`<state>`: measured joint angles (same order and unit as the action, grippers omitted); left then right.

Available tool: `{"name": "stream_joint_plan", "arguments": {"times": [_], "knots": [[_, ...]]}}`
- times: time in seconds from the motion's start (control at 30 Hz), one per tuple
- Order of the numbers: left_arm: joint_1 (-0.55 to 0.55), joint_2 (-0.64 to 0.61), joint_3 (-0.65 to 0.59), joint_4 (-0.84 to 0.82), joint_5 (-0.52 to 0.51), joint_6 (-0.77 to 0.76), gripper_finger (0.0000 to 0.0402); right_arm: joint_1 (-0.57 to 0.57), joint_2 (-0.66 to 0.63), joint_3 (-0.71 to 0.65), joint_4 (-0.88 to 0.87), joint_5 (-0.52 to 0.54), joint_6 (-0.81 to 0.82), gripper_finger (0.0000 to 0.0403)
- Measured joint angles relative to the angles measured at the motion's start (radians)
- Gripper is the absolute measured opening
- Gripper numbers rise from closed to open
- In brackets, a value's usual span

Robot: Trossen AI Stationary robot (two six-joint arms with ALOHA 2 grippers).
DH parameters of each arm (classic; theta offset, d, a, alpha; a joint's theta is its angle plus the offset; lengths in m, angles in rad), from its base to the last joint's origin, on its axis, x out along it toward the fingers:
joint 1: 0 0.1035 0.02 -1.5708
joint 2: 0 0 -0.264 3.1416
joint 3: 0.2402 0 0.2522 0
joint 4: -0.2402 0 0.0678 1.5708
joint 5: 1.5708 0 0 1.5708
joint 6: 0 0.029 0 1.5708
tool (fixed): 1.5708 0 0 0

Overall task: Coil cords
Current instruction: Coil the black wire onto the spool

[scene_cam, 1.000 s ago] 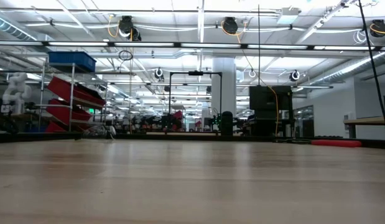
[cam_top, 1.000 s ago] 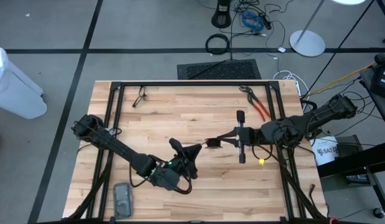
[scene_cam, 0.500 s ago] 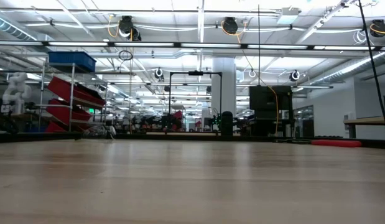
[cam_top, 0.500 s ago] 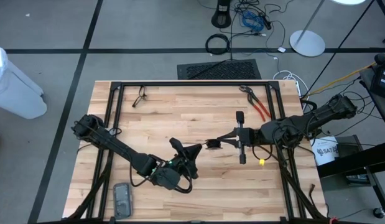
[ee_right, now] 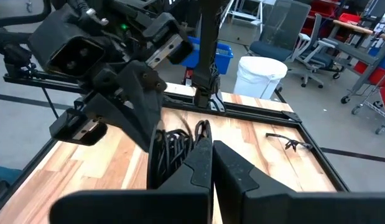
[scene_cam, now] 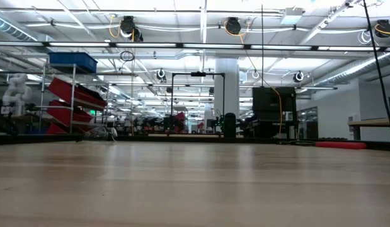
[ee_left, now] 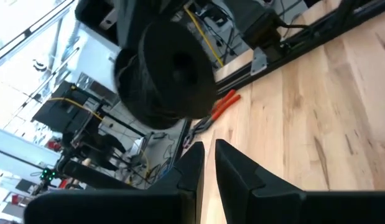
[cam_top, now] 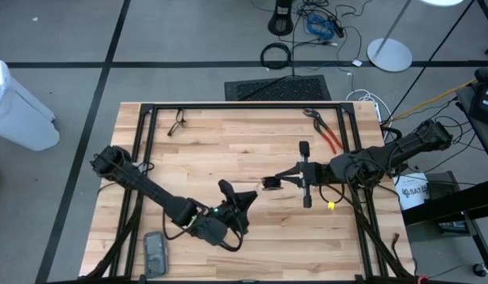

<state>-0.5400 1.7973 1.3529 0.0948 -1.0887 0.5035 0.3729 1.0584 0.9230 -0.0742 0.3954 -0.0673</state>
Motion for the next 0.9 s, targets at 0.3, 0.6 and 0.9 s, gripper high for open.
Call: {"name": "stream_joint_plan", "arguments": {"times": [0.3,0.6,0.9], "knots": [[-0.038,0.0,0.0,-0.009,-0.009,-0.001,0.0046,0.0,0.0,0.0,-0.006,0.003,0.0,0.0],[-0.071,0.0,0.018,0.062,0.058,-0.001,0.0046,-0.001,0.0,0.0,-0.008,0.008,0.0,0.0],[-0.024,0.0,0.018,0.114,0.076,0.002,0.0046,-0.007,0.0,0.0,-0.007,0.025,0.004,0.0]]}}
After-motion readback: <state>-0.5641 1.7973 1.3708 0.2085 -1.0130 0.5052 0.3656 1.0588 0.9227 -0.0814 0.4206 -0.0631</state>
